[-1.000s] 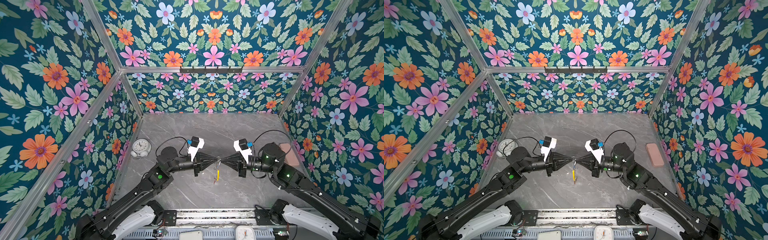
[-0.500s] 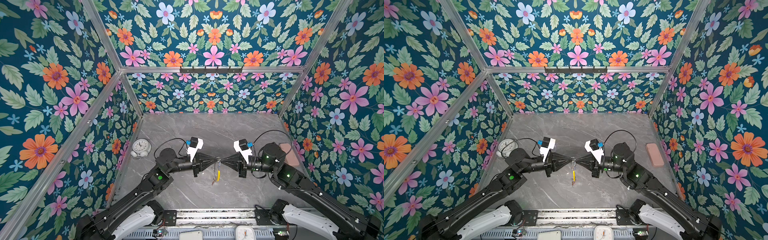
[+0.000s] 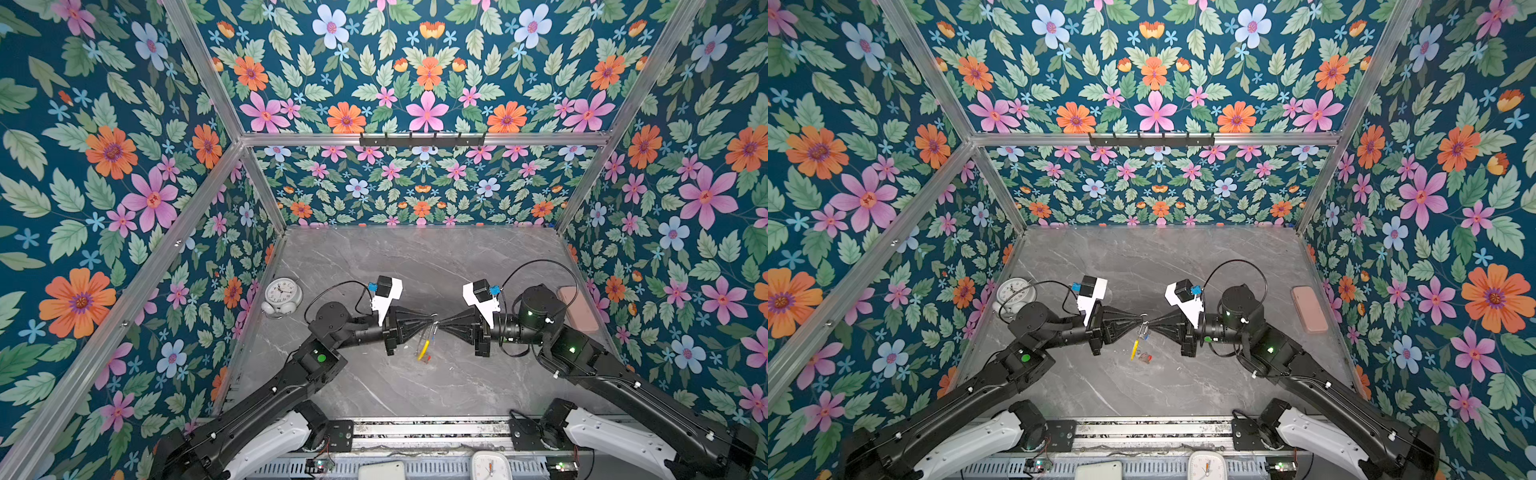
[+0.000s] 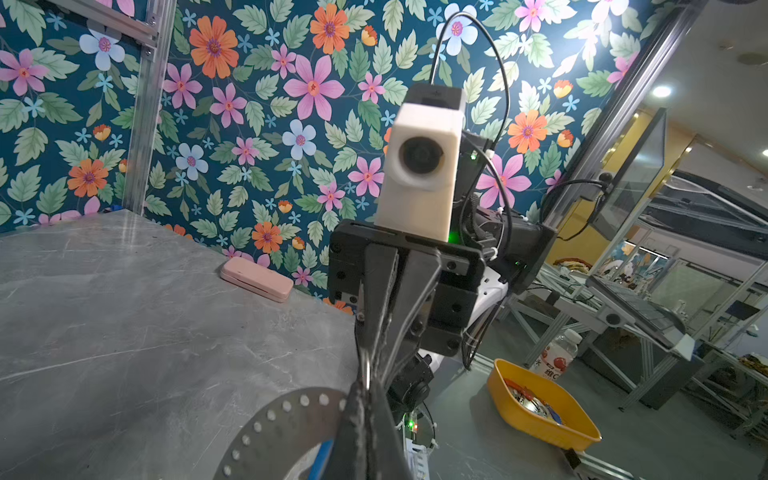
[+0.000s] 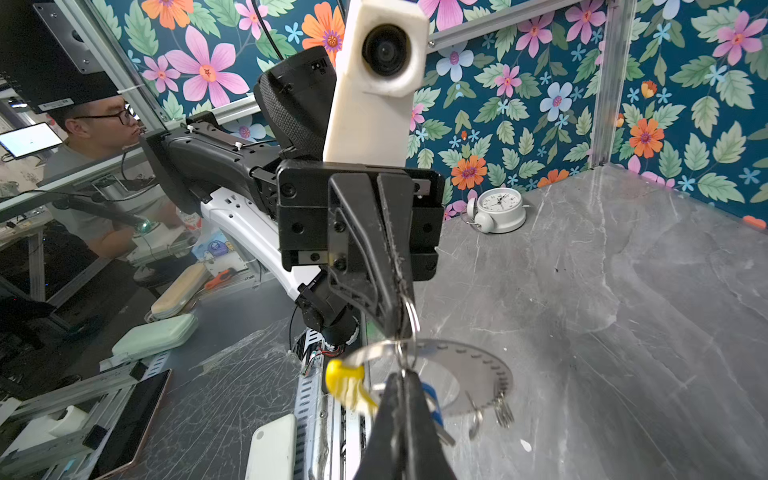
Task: Remove the keys from the keyring
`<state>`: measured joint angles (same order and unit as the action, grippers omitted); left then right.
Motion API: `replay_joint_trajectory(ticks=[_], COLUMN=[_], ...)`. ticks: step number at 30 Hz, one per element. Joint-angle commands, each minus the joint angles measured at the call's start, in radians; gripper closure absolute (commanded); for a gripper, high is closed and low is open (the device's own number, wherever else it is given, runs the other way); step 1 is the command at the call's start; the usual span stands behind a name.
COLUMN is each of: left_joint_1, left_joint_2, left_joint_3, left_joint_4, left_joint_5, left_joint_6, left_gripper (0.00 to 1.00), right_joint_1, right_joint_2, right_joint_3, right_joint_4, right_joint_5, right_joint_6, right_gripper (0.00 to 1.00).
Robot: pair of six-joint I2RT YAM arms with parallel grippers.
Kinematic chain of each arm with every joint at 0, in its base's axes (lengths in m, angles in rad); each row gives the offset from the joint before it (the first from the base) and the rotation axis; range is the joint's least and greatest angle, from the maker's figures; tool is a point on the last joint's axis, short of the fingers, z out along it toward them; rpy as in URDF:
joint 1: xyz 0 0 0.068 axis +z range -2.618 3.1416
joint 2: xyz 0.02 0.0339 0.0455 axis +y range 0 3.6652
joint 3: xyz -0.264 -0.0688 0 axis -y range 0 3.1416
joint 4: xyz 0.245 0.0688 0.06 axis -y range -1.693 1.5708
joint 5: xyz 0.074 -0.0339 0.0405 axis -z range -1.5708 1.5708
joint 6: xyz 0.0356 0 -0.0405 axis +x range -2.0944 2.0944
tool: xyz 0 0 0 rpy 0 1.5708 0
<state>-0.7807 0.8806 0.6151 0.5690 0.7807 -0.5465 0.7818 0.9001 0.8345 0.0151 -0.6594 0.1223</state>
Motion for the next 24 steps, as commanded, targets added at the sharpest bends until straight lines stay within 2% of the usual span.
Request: replay_joint_trajectory(ticks=[1,9,16,21,24], left_joint_1=[-0.001,0.000,-0.001,-0.002,-0.001], left_joint_2=[0.004,0.027,0.014,0.007,0.004], left_joint_3=[-0.006,-0.004,-0.003,-0.016,-0.022], left_joint_4=[0.181,0.187,0.129,0.145,0.167], left_joint_5=[-0.003,0.027,0.015,0.005,-0.006], left_joint_6=[-0.032,-0.032,-0.002,-0.001,-0.004], left_gripper=[1.00,1.00,1.00,1.00,1.00], right_joint_1=[0.017,0.027,0.011,-0.023,-0.032], right_joint_2=[0.009,-0.006,-0.063,-0.084,-0.046], right_joint_3=[0.003,0.008,0.055,0.101,0.138], right_joint_4=[-0.026,-0.046,-0.131,-0.119,-0.076], right_joint_5=[0.004,0.038,0.064,0.041,0.003], right_joint_6=[-0.025,-0.035,-0.052,-0.032,0.018], right_gripper=[1.00,1.00,0.67,0.60,0.56])
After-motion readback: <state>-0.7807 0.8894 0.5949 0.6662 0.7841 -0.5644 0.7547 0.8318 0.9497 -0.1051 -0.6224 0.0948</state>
